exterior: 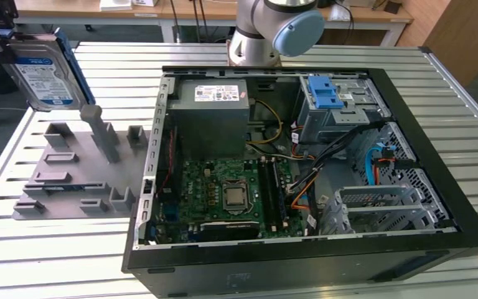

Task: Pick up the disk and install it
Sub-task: 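Pick up the disk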

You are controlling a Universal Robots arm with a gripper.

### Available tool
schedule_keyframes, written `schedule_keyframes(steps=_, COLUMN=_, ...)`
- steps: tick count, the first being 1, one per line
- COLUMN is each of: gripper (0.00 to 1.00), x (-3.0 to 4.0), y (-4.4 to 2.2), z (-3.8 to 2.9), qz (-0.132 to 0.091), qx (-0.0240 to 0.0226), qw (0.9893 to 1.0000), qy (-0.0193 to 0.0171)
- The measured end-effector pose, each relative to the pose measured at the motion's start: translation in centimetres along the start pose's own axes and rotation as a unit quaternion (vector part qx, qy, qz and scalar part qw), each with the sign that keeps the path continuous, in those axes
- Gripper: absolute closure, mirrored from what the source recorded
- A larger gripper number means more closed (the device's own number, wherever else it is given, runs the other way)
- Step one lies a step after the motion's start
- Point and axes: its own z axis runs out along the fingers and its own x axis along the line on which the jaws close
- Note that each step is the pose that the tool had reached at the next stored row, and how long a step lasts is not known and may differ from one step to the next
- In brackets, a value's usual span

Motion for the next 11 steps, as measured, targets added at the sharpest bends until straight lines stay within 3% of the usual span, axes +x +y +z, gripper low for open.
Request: schedule_keyframes(steps=11, gripper=0.64, x=-0.09, y=0.0, z=-0.36, qz=0.0, qx=0.0, qw=1.0, qy=0.0006)
